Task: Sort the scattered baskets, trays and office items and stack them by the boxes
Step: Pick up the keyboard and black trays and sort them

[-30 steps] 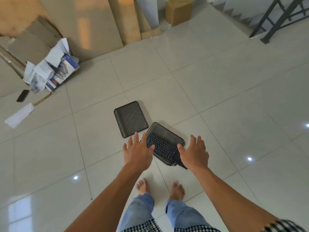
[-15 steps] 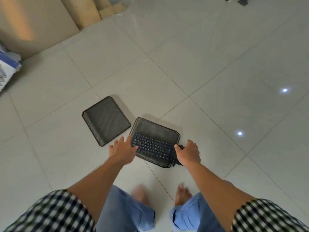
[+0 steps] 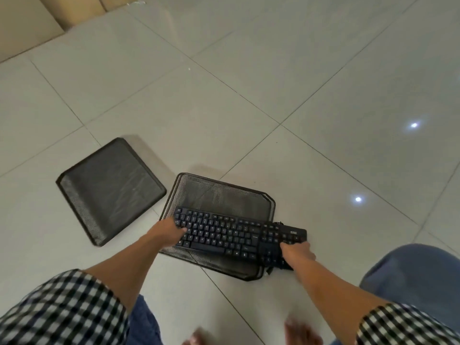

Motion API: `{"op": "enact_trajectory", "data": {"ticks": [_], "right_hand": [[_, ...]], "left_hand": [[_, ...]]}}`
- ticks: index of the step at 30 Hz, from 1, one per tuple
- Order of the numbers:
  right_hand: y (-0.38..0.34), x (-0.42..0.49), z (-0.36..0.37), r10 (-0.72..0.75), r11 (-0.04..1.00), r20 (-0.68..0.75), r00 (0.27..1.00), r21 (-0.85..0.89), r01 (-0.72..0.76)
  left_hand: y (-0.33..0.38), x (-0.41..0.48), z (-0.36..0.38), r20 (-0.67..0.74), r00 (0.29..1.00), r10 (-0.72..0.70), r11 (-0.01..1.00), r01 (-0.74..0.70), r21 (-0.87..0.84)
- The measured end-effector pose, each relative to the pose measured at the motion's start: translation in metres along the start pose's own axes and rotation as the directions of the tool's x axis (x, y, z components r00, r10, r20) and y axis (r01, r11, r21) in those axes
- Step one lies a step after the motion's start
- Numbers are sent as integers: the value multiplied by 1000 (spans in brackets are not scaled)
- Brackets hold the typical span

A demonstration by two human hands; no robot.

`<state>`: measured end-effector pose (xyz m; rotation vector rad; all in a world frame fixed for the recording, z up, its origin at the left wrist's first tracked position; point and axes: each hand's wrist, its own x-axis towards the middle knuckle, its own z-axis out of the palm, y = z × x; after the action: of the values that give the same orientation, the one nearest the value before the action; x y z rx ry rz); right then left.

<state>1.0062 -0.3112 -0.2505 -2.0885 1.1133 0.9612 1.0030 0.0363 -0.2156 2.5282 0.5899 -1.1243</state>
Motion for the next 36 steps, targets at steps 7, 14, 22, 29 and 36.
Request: {"op": "enact_trajectory", "data": {"ticks": [7, 14, 22, 29, 36], "right_hand": [[-3, 14, 34, 130, 988, -88, 988, 94, -122], [-17, 23, 19, 162, 968, -69, 984, 202, -146], [-13, 28, 17, 164, 954, -54, 985, 264, -144], [-18, 25, 16, 183, 963, -67, 981, 212, -165], [-15, 24, 14, 162, 966, -32, 986, 211, -152]], "left_hand": [[12, 29, 23, 124, 991, -49, 984, 70, -164], [14, 38, 21, 162, 986, -47, 962, 89, -260], [15, 42, 19, 178, 977, -120, 894, 184, -408], [18, 41, 18, 228, 947, -226, 724, 320, -611], [27, 43, 21, 243, 940, -239, 721, 339, -604]]}}
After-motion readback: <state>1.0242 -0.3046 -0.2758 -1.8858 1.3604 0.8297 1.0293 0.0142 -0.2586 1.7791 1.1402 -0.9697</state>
